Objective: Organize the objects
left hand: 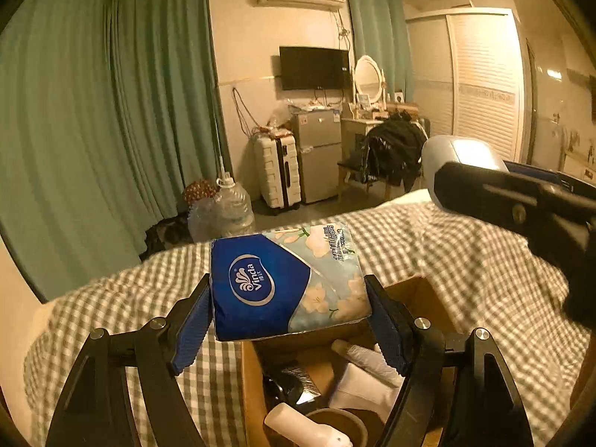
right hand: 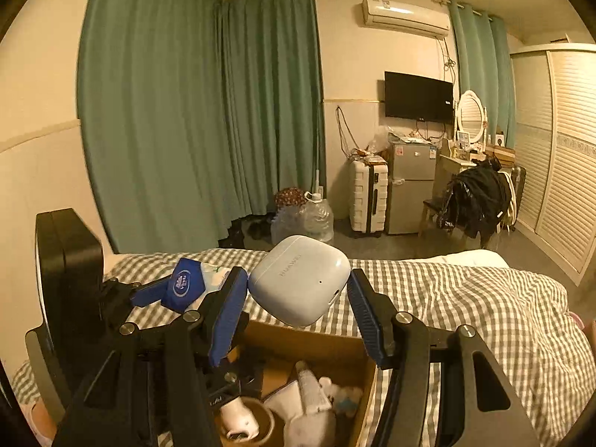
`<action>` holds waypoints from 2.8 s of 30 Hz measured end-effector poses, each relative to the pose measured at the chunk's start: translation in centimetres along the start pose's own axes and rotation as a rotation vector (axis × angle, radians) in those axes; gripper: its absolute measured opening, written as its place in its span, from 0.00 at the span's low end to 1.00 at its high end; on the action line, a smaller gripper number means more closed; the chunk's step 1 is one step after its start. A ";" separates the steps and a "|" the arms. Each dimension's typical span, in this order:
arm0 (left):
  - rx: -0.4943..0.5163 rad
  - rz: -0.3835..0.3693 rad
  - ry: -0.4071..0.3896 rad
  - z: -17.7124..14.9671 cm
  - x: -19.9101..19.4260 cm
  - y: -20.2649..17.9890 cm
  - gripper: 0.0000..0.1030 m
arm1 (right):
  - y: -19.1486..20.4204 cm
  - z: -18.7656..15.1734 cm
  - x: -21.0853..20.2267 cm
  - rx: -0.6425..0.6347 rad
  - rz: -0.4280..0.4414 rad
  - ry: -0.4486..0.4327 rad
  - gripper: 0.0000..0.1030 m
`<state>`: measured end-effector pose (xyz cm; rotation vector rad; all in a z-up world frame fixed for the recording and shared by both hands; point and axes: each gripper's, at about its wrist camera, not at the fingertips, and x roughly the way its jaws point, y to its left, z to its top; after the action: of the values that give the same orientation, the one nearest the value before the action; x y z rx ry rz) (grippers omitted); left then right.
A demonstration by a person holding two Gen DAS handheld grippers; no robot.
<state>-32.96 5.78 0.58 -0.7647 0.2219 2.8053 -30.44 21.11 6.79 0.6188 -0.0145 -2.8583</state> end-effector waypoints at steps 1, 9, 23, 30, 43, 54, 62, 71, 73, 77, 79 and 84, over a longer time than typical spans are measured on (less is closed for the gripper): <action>-0.012 -0.014 0.013 -0.5 0.6 0.1 0.76 | -0.3 -0.3 1.1 0.009 0.000 0.010 0.54; -0.023 -0.075 0.206 -5.0 5.3 -0.1 0.76 | -3.1 -5.4 7.9 0.074 -0.012 0.169 0.54; -0.002 -0.110 0.286 -8.1 6.7 -1.4 0.76 | -4.2 -10.6 10.9 0.079 -0.031 0.324 0.54; 0.026 -0.119 0.302 -8.4 7.3 -2.3 0.78 | -3.9 -11.7 11.2 0.078 -0.030 0.352 0.55; 0.007 -0.086 0.229 -7.5 5.4 -1.9 0.96 | -3.8 -10.2 9.6 0.094 -0.037 0.262 0.75; -0.074 -0.014 0.082 -3.3 -1.9 0.2 0.96 | -4.2 -5.3 3.2 0.134 -0.084 0.091 0.86; -0.101 0.013 -0.041 -0.3 -10.2 0.4 0.97 | -2.9 -1.7 -5.5 0.095 -0.126 -0.040 0.91; -0.087 0.037 -0.211 0.9 -20.9 0.6 1.00 | -0.7 0.1 -16.3 0.060 -0.160 -0.173 0.97; -0.096 0.035 -0.247 0.2 -22.8 0.9 1.00 | -0.1 -0.4 -18.5 0.044 -0.167 -0.207 0.98; -0.081 0.086 -0.299 -1.7 -24.7 0.7 1.00 | 1.2 -2.2 -20.8 0.013 -0.175 -0.251 0.99; -0.074 0.113 -0.321 -2.8 -25.0 0.4 1.00 | 1.5 -3.3 -20.8 0.009 -0.180 -0.250 0.99; -0.097 0.167 -0.302 -6.3 -22.7 -0.1 1.00 | 1.3 -7.0 -18.7 0.028 -0.180 -0.230 0.99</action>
<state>-10.90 0.64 6.89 -0.3452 0.1015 3.0599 -10.71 24.10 8.15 0.3071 -0.0365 -3.0932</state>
